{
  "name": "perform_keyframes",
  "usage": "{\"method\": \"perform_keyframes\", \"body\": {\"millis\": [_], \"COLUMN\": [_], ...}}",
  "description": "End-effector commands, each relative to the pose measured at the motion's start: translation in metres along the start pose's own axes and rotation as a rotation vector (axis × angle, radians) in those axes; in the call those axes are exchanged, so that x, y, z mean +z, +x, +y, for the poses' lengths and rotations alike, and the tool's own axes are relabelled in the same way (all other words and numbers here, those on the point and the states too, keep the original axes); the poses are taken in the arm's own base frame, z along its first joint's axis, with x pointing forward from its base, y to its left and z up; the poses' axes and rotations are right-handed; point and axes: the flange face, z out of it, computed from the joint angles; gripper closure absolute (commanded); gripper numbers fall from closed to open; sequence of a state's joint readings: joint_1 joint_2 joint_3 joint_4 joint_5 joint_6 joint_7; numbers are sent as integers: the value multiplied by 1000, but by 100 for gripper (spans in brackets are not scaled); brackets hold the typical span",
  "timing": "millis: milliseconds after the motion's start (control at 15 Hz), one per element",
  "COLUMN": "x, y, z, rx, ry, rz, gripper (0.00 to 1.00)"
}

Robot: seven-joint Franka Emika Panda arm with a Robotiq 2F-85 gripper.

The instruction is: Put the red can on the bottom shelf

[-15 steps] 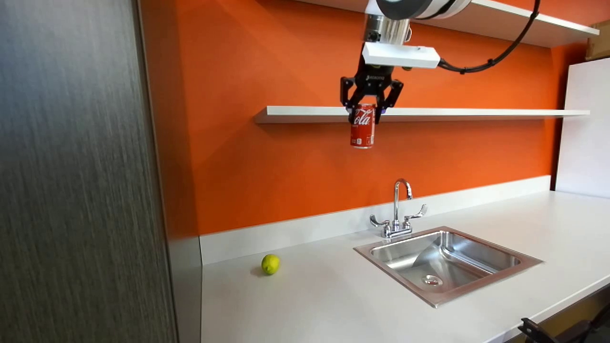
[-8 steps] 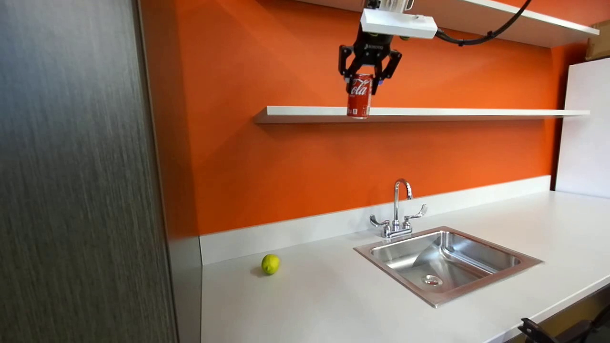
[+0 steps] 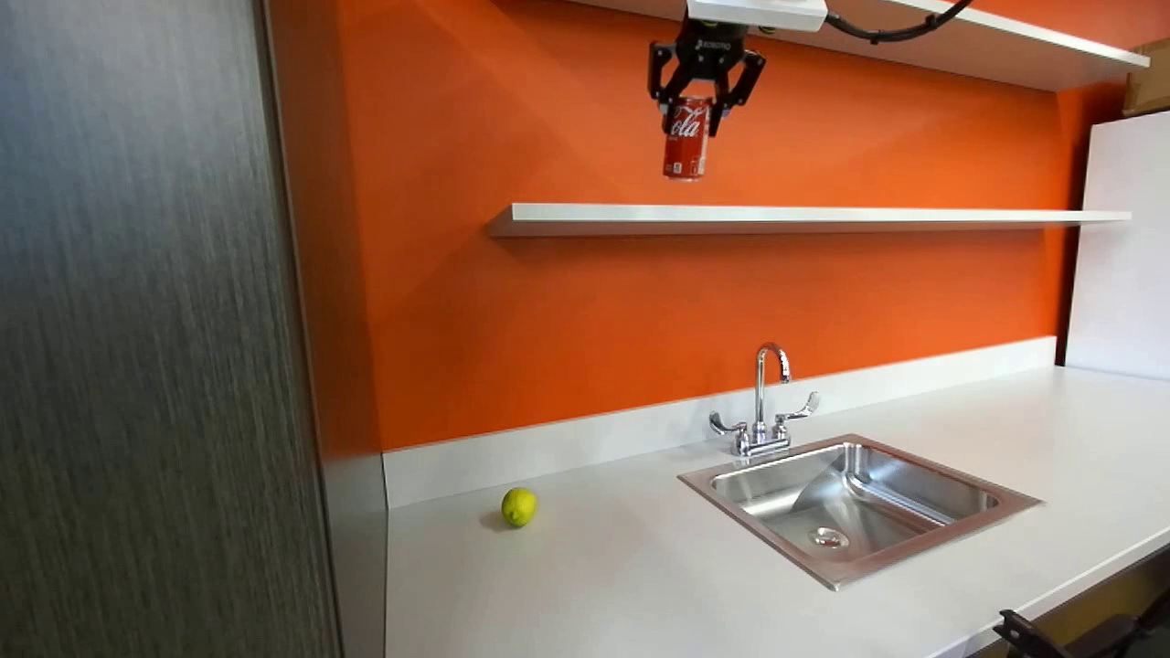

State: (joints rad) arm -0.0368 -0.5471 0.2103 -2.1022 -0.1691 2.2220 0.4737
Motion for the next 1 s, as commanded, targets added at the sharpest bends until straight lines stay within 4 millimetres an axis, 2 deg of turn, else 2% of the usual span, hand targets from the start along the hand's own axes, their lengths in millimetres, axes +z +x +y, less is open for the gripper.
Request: {"method": "perform_keyframes", "body": {"millis": [0,600,933], "x": [1,32,53], "y": [41,122,151], "z": [-4,6,11], "rx": [-19,-15,2], "ry": [-34,-31,-34], "rz": [12,24,-10], "gripper": [62,62,62]}}
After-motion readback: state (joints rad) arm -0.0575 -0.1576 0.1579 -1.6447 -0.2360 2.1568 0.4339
